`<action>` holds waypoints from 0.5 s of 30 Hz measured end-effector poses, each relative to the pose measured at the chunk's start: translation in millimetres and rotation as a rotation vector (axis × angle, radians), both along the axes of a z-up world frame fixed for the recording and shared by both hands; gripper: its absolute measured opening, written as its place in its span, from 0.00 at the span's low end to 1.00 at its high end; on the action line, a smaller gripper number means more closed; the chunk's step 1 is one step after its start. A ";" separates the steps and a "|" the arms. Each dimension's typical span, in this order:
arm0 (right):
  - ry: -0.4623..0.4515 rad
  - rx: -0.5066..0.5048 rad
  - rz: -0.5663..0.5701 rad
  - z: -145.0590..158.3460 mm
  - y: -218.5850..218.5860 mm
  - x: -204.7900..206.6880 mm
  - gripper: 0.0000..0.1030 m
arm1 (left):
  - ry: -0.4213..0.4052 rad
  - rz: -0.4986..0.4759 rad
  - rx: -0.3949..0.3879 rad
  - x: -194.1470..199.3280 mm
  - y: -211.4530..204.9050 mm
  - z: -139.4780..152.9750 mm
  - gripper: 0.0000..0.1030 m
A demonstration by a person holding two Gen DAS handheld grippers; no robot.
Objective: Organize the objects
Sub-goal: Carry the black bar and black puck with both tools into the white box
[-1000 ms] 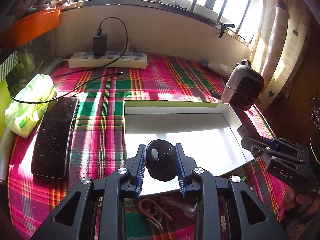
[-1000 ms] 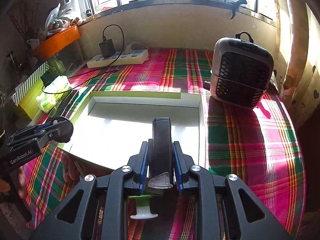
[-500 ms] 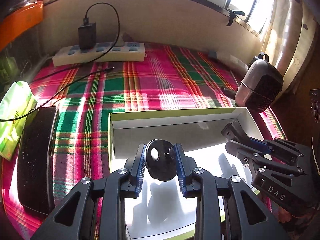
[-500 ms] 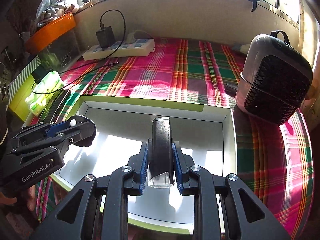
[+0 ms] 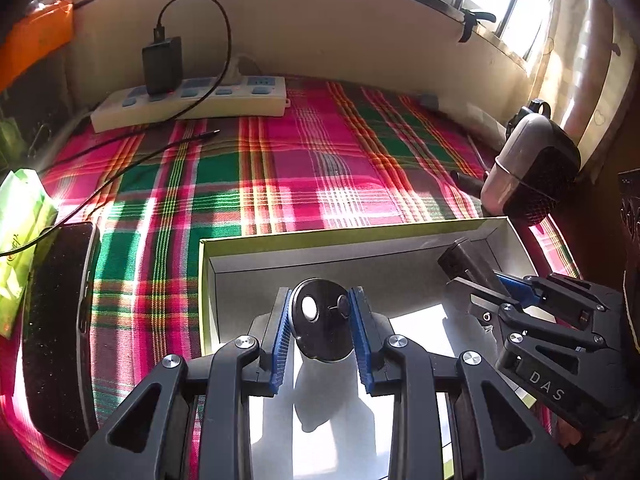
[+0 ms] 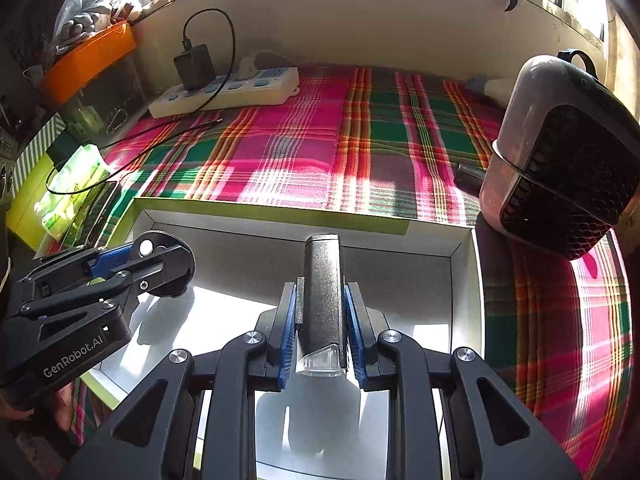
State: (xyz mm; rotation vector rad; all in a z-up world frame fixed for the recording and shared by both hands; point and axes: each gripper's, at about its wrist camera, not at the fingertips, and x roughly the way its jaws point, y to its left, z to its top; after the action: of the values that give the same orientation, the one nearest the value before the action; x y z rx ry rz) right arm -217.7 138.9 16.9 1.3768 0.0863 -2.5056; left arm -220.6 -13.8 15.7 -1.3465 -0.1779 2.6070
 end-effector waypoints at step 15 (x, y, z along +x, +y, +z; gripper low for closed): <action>-0.014 0.003 -0.023 -6.4 3.8 -5.6 0.24 | 0.012 -0.009 -0.053 -3.1 6.9 -1.2 0.25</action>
State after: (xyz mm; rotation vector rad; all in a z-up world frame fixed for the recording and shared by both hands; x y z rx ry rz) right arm -223.2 142.6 10.5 1.4044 0.0716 -2.5144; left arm -223.8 -6.9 14.5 -1.3454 -0.1008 2.6293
